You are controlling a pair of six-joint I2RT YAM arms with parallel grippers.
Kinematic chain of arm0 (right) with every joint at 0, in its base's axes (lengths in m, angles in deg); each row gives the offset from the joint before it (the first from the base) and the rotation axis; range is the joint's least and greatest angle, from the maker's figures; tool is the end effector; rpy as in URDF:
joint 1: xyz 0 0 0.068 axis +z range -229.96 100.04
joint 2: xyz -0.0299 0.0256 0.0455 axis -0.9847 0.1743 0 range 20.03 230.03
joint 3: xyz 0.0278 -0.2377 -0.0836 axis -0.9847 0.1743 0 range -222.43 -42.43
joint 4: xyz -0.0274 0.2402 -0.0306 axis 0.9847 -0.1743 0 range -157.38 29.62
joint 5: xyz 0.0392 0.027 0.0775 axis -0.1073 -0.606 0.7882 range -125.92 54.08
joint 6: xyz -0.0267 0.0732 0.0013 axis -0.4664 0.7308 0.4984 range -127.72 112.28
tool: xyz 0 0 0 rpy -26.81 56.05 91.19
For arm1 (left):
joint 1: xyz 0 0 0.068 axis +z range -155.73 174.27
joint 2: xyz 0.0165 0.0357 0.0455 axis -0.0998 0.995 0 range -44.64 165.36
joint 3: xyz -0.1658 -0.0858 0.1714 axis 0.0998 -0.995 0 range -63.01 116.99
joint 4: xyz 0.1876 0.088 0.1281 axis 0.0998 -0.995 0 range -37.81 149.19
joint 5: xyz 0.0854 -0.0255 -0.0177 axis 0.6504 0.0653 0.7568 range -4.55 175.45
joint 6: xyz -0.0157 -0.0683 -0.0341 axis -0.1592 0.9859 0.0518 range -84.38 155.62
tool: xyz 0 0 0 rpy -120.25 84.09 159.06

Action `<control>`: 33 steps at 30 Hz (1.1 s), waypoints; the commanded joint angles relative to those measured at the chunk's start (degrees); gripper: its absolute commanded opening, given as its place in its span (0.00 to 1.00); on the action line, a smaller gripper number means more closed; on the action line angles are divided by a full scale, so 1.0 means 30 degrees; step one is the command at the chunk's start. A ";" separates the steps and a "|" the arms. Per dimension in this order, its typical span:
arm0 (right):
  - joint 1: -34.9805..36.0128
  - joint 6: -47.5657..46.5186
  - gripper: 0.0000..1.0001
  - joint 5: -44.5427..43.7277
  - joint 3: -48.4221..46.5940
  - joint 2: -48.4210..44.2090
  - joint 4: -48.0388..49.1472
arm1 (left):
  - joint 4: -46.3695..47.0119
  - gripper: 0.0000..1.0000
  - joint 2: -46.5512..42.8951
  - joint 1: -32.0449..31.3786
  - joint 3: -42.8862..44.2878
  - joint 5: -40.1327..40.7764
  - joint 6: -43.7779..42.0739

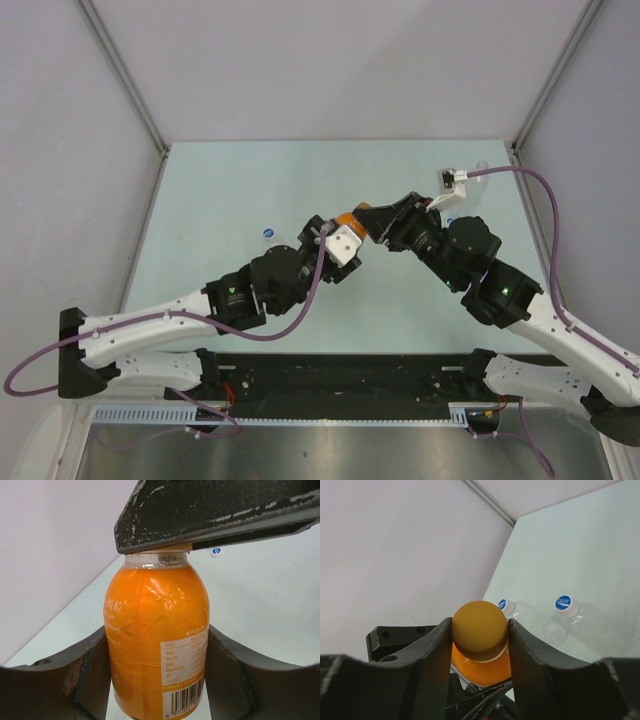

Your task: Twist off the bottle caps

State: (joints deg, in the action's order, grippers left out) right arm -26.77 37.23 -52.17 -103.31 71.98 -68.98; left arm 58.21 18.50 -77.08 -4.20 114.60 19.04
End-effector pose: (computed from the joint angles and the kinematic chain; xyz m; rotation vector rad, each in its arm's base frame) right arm 0.1476 0.1661 0.4008 0.1187 1.6754 1.1078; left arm 0.1174 -0.2465 0.3616 0.8461 1.4289 -0.3043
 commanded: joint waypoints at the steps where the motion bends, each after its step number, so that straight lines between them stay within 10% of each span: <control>1: -0.0034 -0.0012 0.18 -0.0091 -0.0389 0.0147 0.0787 | 0.0793 0.00 -0.0067 -0.0385 0.0027 -0.0369 -0.0304; 4: -0.0034 -0.0565 0.00 0.0143 -0.0389 0.0147 0.0700 | 0.0764 0.00 -0.0418 -0.0386 -0.0060 -0.0923 -0.0304; 20: -0.0064 -0.4844 0.00 0.4326 -0.0418 -0.1523 0.1255 | 0.0265 0.00 -0.2675 0.1921 -0.0002 -1.6825 0.3790; 33: -0.0298 -0.8565 0.00 1.1739 -0.0418 -0.2490 0.2543 | 0.6795 0.00 0.0749 0.5268 0.1313 -3.1946 1.2113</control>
State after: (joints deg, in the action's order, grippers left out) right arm -27.71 16.01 -28.37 -103.49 63.32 -66.73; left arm 67.96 17.07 -58.96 -4.64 46.32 44.96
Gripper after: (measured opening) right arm 0.481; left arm 0.660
